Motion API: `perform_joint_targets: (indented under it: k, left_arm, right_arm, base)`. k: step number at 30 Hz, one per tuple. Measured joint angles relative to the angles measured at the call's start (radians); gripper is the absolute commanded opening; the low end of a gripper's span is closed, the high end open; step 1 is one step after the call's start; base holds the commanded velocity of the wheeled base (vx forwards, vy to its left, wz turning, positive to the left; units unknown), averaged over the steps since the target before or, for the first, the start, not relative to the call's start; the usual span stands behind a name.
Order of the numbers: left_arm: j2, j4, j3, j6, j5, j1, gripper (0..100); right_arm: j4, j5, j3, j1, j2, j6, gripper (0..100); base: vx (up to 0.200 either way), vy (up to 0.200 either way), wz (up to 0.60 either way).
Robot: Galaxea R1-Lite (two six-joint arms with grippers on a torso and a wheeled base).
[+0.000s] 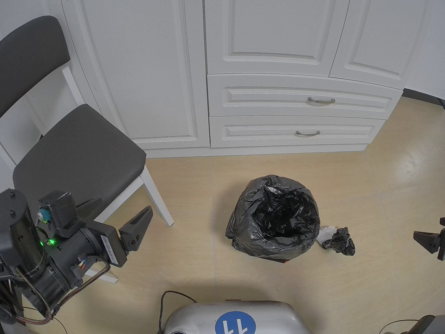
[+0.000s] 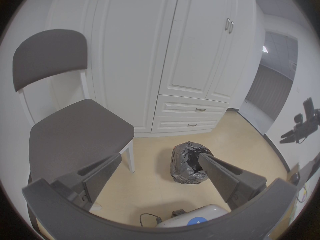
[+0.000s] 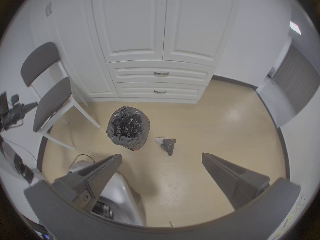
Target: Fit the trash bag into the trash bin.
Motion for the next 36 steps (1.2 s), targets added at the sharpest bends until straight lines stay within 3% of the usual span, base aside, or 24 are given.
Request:
perform_joint_targets:
  k: [7, 14, 23, 29, 36]
  left_arm:
    - [-0.043, 0.135, -0.077, -0.077, -0.002, 0.013, 100]
    - [-0.077, 0.194, -0.127, -0.089, 0.000, 0.021, 100]
    - [-0.124, 0.226, -0.156, -0.064, 0.000, 0.027, 100]
    - [-0.129, 0.232, -0.166, -0.055, -0.001, 0.030, 100]
    - [-0.110, 0.235, -0.173, -0.051, -0.001, 0.040, 100]
  right_arm:
    - [-0.055, 0.127, -0.017, -0.108, 0.241, 0.053, 100]
    - [-0.369, 0.288, 0.015, -0.293, 0.571, 0.044, 100]
    - [-0.628, 0.387, -0.043, -0.438, 1.013, -0.019, 100]
    - [-0.613, 0.412, -0.241, -0.468, 1.249, -0.039, 100]
    - [-0.437, 0.413, -0.578, -0.464, 1.469, -0.052, 100]
  base:
    - [0.000, 0.000, 0.00]
    - [0.000, 0.000, 0.00]
    - [0.000, 0.000, 0.00]
    - [0.000, 0.000, 0.00]
    - [0.000, 0.000, 0.00]
